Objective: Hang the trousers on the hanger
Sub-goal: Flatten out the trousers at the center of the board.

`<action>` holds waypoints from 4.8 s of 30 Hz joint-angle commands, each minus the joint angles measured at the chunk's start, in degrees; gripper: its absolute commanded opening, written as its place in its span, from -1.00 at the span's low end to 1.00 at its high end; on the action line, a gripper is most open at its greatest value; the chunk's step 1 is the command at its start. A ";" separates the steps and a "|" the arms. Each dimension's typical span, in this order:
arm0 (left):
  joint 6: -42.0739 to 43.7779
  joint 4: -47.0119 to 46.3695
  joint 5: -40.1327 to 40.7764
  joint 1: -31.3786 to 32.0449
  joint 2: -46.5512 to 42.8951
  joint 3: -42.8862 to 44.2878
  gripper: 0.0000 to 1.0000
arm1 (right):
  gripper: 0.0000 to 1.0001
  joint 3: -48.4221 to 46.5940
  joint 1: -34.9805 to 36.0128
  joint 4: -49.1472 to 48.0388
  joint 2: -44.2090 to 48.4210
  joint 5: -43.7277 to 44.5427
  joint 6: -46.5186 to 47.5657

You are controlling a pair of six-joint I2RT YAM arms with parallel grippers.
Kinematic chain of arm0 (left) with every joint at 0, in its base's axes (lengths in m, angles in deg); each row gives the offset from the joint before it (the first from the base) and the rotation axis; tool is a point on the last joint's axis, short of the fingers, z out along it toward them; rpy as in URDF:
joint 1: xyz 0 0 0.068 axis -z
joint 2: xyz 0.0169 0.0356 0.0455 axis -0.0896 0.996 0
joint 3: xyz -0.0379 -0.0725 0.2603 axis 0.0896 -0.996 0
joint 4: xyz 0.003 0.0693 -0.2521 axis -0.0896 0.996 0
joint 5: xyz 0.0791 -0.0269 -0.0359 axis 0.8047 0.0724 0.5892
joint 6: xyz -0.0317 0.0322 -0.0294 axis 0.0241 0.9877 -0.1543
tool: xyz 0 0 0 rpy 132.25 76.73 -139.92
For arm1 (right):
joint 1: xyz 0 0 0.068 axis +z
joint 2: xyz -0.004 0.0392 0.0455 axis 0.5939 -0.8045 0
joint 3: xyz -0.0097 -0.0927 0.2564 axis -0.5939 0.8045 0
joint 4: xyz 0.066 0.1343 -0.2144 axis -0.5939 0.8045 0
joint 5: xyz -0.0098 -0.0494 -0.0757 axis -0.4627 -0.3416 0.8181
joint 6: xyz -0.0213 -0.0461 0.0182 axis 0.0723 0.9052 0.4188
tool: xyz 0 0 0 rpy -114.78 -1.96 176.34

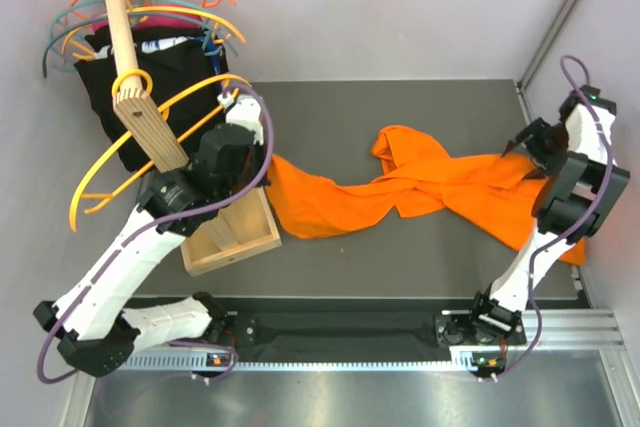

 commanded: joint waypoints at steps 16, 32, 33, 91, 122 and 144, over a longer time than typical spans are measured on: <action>-16.05 14.28 -38.00 0.69 -19.23 -17.83 -1.00 | 0.67 23.01 49.78 -17.24 23.14 -2.04 -20.95; -14.21 14.89 -37.03 0.61 -24.14 -15.10 -1.00 | 0.86 12.30 69.67 -19.53 8.99 -0.38 -46.35; -14.12 14.89 -37.30 0.61 -24.58 -15.02 -1.00 | 0.84 11.68 69.93 -19.52 8.03 -0.28 -46.71; -17.37 22.28 -21.13 0.87 -20.98 -9.21 0.23 | 0.12 24.67 76.78 -30.86 6.17 -13.21 6.63; -14.39 18.76 -21.57 0.78 -13.51 -8.33 0.15 | -0.38 52.78 102.90 -30.05 47.37 -11.09 -12.96; -24.05 14.29 -33.11 6.81 2.55 -18.11 -0.03 | 0.25 51.85 69.34 -14.63 53.02 15.50 -21.66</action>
